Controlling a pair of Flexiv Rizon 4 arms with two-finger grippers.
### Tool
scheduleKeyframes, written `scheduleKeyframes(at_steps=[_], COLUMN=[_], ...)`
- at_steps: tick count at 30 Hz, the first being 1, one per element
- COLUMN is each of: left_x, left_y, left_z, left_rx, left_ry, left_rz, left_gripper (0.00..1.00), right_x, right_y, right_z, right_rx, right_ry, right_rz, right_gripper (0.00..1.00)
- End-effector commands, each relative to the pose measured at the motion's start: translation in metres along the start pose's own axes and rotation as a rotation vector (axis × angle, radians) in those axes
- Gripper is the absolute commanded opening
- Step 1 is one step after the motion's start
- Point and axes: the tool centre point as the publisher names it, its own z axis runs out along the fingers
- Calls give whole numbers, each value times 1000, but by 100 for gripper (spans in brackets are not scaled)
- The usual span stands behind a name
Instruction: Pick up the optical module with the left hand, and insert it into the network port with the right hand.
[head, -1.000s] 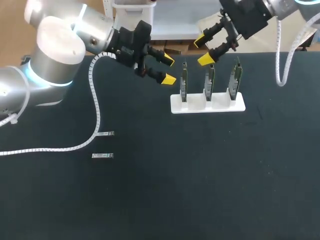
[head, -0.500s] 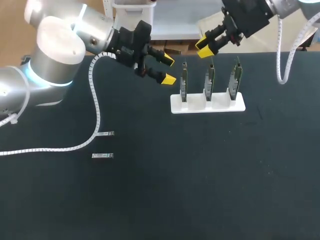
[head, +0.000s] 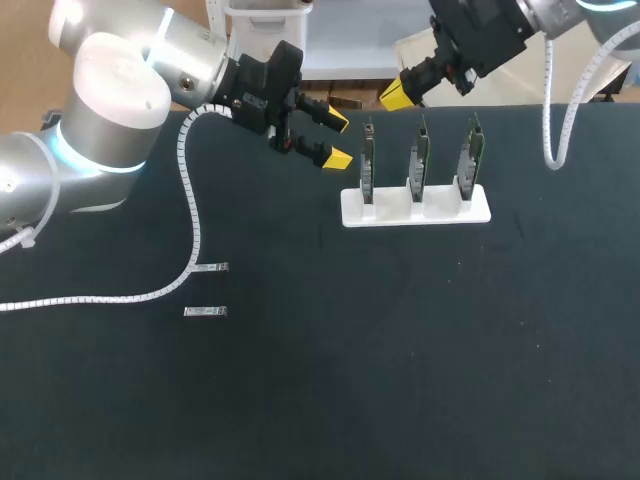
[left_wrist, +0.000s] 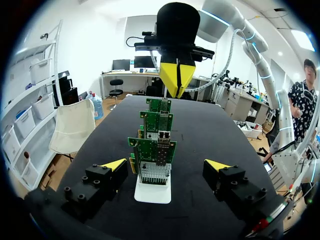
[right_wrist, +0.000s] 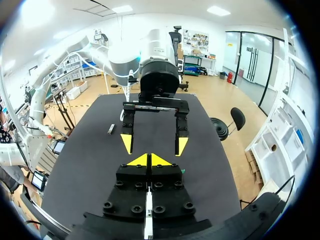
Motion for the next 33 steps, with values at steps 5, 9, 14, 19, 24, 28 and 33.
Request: scheduleKeyframes(at_steps=[5,9,14,19,24,28,33], left_x=[-1,-1,-1,-1,-1,-1,-1], left_y=[0,0,0,0,0,0,0], left_z=[0,0,0,0,0,0,0], left_rx=[0,0,0,0,0,0,0], left_ry=[5,5,5,5,5,5,5], left_rz=[-3,-3,-3,-3,-3,-3,-3], left_gripper=[100,100,100,100,100,100,100], right_x=[1,3,4,4,7,8,8], right_y=[-15,-17,-19,-17,-12,-9,-8], right_z=[13,19,24,29,33,36,38], right_rx=[-43,-59,-74,-86,-89,-86,-83], right_ry=[7,16,20,20,20,23,21], right_rz=[-3,-5,-4,0,16,25,33], right_gripper=[0,0,0,0,0,0,0])
